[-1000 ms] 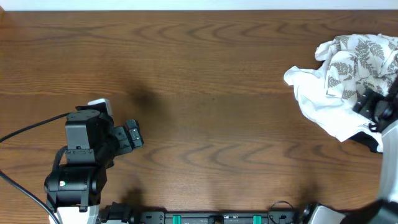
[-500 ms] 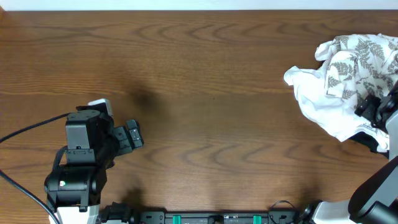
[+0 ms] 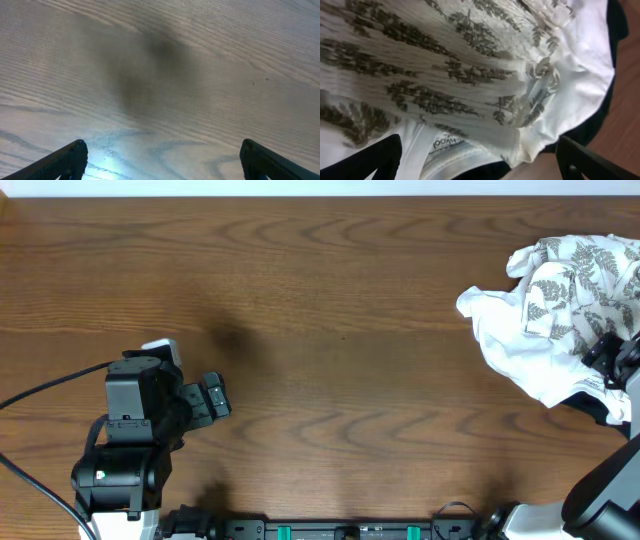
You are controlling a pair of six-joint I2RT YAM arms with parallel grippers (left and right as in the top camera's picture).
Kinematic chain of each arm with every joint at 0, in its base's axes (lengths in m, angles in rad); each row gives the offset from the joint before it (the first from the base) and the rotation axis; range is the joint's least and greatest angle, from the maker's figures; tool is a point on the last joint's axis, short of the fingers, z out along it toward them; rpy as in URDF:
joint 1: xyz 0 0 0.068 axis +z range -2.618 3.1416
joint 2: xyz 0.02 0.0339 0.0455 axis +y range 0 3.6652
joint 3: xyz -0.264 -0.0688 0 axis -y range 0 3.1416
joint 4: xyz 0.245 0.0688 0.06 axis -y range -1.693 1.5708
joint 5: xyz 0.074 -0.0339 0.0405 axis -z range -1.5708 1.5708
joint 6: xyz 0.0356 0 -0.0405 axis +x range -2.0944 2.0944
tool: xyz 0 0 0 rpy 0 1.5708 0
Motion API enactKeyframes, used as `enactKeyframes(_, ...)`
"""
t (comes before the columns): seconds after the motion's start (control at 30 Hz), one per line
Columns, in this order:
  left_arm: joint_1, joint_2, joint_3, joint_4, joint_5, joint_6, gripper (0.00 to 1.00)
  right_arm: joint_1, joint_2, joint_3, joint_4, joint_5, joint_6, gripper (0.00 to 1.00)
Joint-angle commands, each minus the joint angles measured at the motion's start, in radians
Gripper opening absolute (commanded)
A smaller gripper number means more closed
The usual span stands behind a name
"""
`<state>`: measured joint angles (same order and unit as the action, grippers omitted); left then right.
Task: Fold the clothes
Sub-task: 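Reach the right gripper into the fern-print garment pile and grasp it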
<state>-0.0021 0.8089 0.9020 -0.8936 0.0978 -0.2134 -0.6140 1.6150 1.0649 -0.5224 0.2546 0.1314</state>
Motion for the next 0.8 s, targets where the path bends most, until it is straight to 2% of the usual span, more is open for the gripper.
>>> enactKeyframes(0.0, -0.001, 0.000, 0.024, -0.004, -0.001, -0.010, 0.98, -0.007, 0.027, -0.029, 0.026, -0.017, -0.023, 0.96)
enactKeyframes(0.23, -0.001, 0.000, 0.024, -0.003, -0.001, -0.010, 0.98, -0.008, 0.081, -0.033, 0.063, -0.027, -0.039, 0.95)
enactKeyframes(0.33, -0.001, 0.000, 0.024, -0.004, -0.001, -0.010, 0.98, -0.008, 0.108, -0.033, 0.063, -0.027, -0.039, 0.88)
enactKeyframes(0.4, -0.001, 0.000, 0.024, -0.003, -0.001, -0.010, 0.98, -0.008, 0.121, -0.033, 0.063, -0.027, -0.039, 0.75)
enactKeyframes(0.53, -0.001, 0.000, 0.024, -0.003, 0.000, -0.010, 0.98, -0.008, 0.129, -0.033, 0.063, -0.027, -0.039, 0.42)
enactKeyframes(0.63, -0.001, 0.000, 0.024, -0.003, -0.001, -0.010, 0.98, -0.008, 0.128, -0.032, 0.063, -0.027, -0.039, 0.01)
enactKeyframes(0.77, -0.001, 0.000, 0.024, -0.003, -0.001, -0.010, 0.98, -0.004, 0.094, -0.030, 0.058, -0.055, -0.035, 0.01)
